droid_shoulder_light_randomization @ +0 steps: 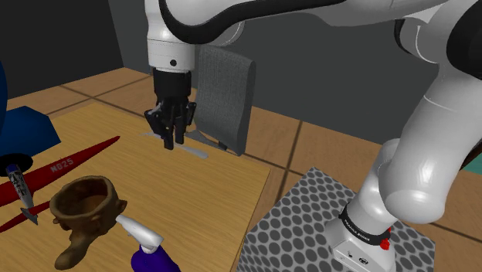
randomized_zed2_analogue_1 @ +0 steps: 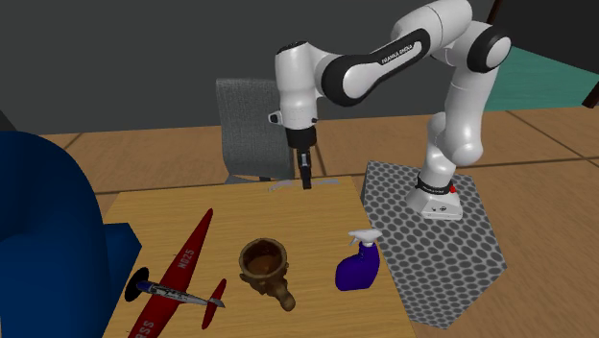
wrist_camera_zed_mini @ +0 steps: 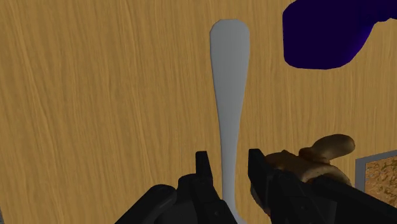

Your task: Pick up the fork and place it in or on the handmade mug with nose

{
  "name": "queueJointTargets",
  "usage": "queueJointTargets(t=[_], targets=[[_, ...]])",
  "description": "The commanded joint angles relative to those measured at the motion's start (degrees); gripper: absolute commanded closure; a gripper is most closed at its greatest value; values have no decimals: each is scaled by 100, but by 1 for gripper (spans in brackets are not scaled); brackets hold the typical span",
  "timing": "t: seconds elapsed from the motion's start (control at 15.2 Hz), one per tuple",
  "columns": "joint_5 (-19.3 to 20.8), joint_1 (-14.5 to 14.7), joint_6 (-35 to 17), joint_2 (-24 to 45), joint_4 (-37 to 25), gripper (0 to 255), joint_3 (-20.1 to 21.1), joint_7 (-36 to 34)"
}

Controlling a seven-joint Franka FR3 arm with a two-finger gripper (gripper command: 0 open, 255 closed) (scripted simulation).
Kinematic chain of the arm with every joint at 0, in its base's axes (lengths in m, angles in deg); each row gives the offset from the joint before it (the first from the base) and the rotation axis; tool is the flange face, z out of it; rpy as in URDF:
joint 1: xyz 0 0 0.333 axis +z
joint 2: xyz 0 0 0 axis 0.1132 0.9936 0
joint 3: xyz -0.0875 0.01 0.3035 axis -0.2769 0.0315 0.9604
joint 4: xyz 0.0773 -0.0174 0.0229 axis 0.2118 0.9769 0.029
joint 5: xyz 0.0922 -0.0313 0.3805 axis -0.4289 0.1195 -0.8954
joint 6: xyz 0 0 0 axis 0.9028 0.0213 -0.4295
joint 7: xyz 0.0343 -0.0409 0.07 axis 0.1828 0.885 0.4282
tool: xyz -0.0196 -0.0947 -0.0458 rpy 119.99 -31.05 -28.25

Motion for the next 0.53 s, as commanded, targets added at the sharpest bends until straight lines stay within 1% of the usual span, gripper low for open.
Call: queueJointTargets(t=[0.0,0.2,0.46], targets=[[112,122,23,298,-349,255,88,-247],[339,377,56,844,-972,255,217,-670],[687,802,211,1654,-1979,255,311,-1203]])
